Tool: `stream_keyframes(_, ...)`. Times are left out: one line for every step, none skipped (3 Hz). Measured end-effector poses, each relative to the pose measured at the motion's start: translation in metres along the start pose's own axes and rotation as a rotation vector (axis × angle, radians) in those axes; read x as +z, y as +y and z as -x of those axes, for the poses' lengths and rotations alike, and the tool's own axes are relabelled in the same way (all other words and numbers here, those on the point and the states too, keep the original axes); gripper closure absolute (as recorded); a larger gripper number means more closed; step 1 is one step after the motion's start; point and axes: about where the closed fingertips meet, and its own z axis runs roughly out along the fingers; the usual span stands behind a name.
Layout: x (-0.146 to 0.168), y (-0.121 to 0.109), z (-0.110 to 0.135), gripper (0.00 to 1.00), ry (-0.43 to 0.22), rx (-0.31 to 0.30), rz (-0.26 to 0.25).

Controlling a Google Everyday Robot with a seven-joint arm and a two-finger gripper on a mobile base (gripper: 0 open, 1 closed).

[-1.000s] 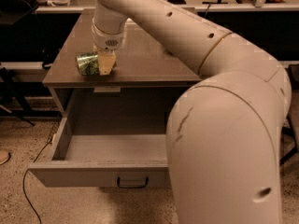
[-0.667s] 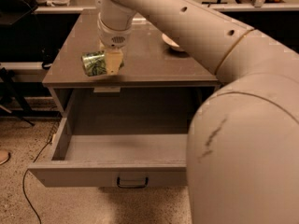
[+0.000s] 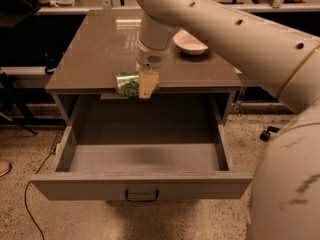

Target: Place green can into bottom drawer

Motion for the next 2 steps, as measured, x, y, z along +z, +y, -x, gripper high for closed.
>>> stream_keyframes(0.011, 0.036, -0.055, 1.0, 0.038, 0.168, 0.034)
stream_keyframes(0.009, 0.055, -0.084, 1.0, 0.064, 0.259, 0.036)
